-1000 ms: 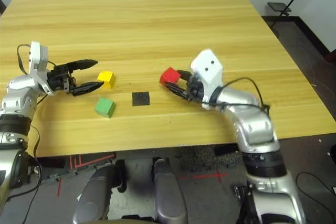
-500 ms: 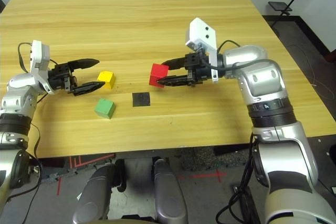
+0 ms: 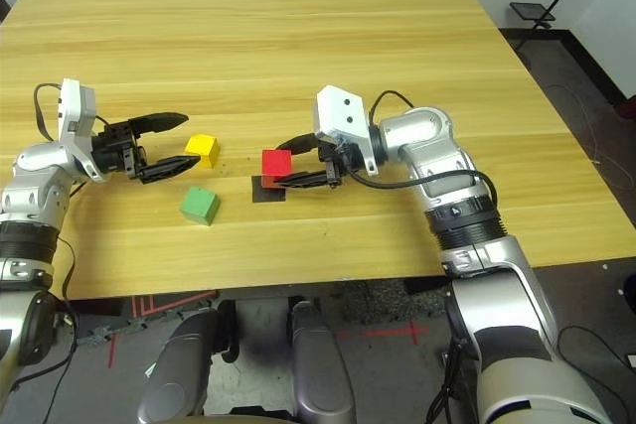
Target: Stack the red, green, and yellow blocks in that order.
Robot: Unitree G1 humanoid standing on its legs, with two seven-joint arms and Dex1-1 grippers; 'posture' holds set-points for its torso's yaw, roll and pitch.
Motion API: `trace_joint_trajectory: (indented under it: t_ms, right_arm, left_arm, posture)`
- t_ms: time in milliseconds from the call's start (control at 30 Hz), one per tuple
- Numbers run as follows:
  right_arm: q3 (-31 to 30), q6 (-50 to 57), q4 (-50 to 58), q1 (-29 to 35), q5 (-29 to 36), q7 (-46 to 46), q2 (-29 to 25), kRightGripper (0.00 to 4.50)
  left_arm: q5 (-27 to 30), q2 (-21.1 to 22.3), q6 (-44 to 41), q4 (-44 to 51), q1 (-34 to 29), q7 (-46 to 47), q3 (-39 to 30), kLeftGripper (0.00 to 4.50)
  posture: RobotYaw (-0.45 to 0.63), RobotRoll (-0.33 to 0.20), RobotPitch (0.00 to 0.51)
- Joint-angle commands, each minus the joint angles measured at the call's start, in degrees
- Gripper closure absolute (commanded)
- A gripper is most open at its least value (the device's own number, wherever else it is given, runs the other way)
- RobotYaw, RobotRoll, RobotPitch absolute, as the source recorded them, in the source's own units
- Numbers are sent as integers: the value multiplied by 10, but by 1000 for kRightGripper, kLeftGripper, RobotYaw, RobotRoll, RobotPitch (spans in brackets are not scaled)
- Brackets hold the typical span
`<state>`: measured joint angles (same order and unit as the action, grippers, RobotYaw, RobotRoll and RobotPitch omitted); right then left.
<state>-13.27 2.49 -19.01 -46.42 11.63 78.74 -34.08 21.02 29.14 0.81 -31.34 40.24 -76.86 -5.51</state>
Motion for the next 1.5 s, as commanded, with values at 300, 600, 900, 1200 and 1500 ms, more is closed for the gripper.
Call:
trace_joint_trajectory:
  t_ms: [300, 600, 900, 1200, 1500]
  right_arm:
    - [-9, -43, -37, 11, -21, 21, 13, 2418]
    - [-9, -80, -97, -9, -43, 26, 34, 2418]
    - [-11, -91, -109, -5, -52, 23, 50, 2418]
    - [-9, -102, -130, -7, -58, 22, 55, 2418]
    - [-9, -123, -151, -7, -69, 15, 64, 2418]
  left_arm:
    - [0, -11, 1, -4, 9, -2, 8, 0]
    - [3, -23, -5, 15, -1, 8, 9, 0]
    - [3, -31, -10, 20, 0, 16, 11, 0]
    - [4, -37, -11, 21, 3, 19, 13, 0]
    - [6, -37, -18, 33, -3, 19, 14, 0]
  posture:
    - [269, 21, 224]
    - [283, 24, 236]
    - [289, 24, 241]
    - [287, 21, 249]
    - [293, 24, 258]
